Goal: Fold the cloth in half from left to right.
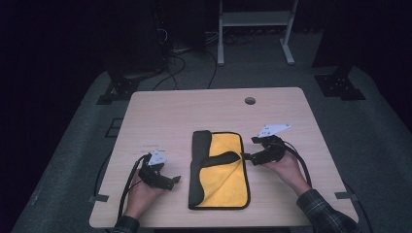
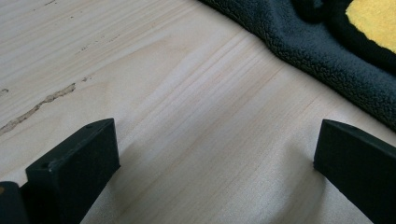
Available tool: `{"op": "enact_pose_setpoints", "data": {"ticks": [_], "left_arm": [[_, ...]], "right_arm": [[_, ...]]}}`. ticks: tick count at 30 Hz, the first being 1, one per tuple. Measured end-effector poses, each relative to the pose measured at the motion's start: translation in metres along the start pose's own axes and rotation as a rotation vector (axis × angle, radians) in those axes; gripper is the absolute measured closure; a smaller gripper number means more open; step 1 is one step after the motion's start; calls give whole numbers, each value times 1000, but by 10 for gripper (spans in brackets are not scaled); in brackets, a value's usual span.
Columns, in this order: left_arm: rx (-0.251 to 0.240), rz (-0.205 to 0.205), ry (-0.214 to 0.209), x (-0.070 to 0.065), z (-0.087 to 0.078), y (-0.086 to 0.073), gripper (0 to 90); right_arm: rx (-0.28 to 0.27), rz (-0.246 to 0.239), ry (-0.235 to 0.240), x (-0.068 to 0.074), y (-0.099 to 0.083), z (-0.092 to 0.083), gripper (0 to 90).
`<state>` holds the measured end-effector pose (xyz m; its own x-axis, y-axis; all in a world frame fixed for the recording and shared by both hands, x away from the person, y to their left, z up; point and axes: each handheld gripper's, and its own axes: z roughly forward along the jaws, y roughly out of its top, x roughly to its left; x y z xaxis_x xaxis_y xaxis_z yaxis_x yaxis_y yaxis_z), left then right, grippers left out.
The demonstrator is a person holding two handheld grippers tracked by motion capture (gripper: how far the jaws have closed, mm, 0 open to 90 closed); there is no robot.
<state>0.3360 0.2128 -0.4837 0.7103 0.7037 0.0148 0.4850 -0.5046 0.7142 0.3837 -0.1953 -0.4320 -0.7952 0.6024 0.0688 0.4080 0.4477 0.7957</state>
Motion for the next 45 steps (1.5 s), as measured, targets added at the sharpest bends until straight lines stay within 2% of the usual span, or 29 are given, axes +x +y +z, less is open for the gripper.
{"op": "enact_pose_setpoints", "data": {"ticks": [3, 5, 15, 25, 32, 34, 40, 45], "left_arm": [[1, 3, -2, 0, 0, 0, 0], [2, 2, -4, 0, 0, 0, 0], [1, 4, -7, 1, 0, 0, 0], [2, 7, -9, 1, 0, 0, 0], [6, 14, -13, 2, 0, 1, 0], [6, 14, -14, 2, 0, 1, 0], [6, 15, -15, 2, 0, 1, 0], [5, 15, -16, 2, 0, 1, 0]], "right_arm": [[-13, -5, 8, 2, 5, 4, 196], [-2, -14, 20, 5, 7, 10, 201], [-11, -79, 69, 24, 25, 32, 306], [18, -105, 103, 36, 30, 61, 378], [32, -141, 124, 46, 39, 82, 414], [48, -151, 135, 48, 39, 88, 435], [92, -188, 126, 54, 37, 105, 483], [125, -207, 126, 55, 34, 111, 592]]}}
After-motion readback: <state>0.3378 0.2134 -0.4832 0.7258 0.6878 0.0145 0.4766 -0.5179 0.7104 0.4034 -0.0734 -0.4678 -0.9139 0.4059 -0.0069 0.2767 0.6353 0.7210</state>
